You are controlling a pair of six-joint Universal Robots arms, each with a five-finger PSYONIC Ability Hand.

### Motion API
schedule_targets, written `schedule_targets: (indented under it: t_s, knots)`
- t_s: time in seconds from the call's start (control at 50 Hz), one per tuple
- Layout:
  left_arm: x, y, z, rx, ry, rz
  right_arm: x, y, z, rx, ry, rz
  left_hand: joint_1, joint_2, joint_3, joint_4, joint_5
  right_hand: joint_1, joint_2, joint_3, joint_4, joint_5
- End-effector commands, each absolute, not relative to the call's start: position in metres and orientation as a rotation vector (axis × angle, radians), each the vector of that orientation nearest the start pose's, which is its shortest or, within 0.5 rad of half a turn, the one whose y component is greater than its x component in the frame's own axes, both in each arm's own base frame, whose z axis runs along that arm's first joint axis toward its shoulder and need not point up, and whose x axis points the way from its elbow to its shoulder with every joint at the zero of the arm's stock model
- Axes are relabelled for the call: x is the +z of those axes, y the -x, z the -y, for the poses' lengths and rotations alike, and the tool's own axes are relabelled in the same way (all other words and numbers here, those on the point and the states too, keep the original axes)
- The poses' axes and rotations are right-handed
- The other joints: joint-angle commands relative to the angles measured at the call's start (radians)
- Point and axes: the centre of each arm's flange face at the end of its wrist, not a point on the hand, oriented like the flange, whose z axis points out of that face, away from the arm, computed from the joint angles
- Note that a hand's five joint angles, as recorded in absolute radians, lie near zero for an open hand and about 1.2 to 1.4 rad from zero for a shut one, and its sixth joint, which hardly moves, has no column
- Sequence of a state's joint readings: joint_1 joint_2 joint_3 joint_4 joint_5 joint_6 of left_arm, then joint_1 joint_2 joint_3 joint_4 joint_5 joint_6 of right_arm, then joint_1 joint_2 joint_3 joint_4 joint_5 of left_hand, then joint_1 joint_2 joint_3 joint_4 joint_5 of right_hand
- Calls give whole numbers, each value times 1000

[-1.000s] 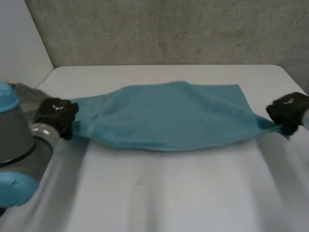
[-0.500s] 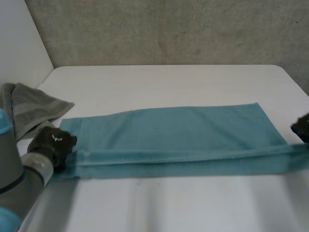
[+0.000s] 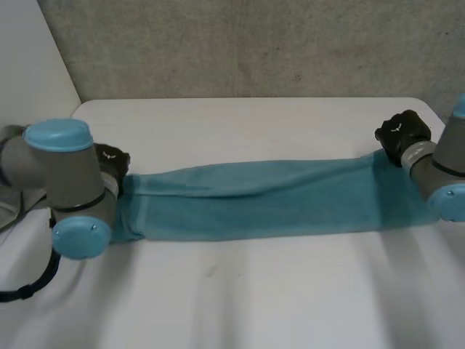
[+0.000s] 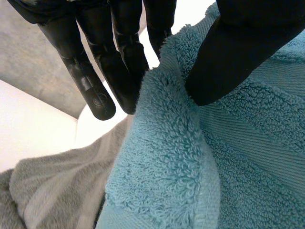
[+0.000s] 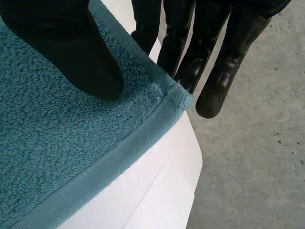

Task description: Fold the laundry.

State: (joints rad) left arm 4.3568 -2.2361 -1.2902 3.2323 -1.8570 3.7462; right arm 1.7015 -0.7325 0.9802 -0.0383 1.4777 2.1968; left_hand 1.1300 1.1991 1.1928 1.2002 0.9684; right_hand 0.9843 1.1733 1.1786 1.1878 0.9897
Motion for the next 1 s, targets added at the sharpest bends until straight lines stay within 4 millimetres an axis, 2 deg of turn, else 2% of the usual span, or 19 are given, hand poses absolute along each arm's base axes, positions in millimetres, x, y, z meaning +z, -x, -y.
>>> schedule_targets:
  t_s: [0.02,0.26,0.32,0.34,0.36,0.38,0.4,0.46,0.52,0.54,0.56,0.62,0.76,0.82,0.92,1.0]
  knots:
    - [150,247,373,-1633,-772,-2054,145,-203,464,-2267,1506,-2394,266,197,203,196,253,412,223,218,208,232]
    - [133,253,387,-1630,-776,-2048,128,-202,480,-2304,1473,-2420,266,197,203,196,253,412,223,218,208,232]
    - [130,255,389,-1635,-781,-2053,124,-204,482,-2311,1470,-2414,-26,-95,-88,-96,-38,412,223,218,208,232]
    - [129,256,389,-1636,-785,-2053,122,-204,482,-2309,1472,-2413,-198,-267,-261,-269,-211,297,108,102,93,117]
    - [130,257,390,-1645,-785,-2049,121,-205,483,-2311,1469,-2412,-633,-702,-696,-703,-646,-4,-193,-198,-207,-184]
    - [131,257,390,-1648,-785,-2044,120,-206,483,-2313,1468,-2409,-838,-907,-901,-908,-851,-326,-515,-521,-530,-506]
    - [132,257,392,-1654,-780,-2039,121,-212,483,-2335,1452,-2390,-955,-1025,-1018,-1026,-968,-810,-999,-1004,-1013,-990]
    - [139,258,396,-1685,-757,-2023,130,-216,484,-2389,1378,-2359,-955,-1025,-1018,-1026,-968,-810,-999,-1004,-1013,-990]
    - [146,259,396,-1707,-747,-2015,155,-215,486,-2454,1198,-2320,-955,-1025,-1018,-1026,-968,-810,-999,-1004,-1013,-990]
    - [152,259,396,-1720,-740,-2006,172,-215,485,-2480,1102,-2288,-955,-1025,-1018,-1026,-968,-810,-999,-1004,-1013,-990]
    - [154,259,396,-1723,-741,-2006,180,-214,484,-2488,1060,-2272,-955,-1025,-1018,-1026,-968,-810,-999,-1004,-1013,-990]
    - [179,255,393,-1770,-712,-1975,207,-212,478,-2504,950,-2228,-955,-1025,-1018,-1026,-968,-810,-999,-1004,-1013,-990]
    - [207,243,371,-1784,-714,-1970,246,-210,446,-2365,1003,-2205,-955,-1025,-1018,-1026,-968,-810,-999,-1004,-1013,-990]
    - [210,238,356,-1780,-751,-1994,250,-199,438,-2291,1021,-2246,-955,-1024,-1017,-1025,-968,-810,-999,-1004,-1013,-990]
    - [213,231,327,-1792,-819,-2044,252,-170,411,-2097,1045,-2346,-952,-1021,-1015,-1022,-965,-810,-999,-1004,-1013,-990]
    - [208,229,303,-1826,-841,-2124,242,-153,398,-1975,1049,-2392,-949,-1018,-1012,-1019,-962,-721,-910,-915,-924,-900]
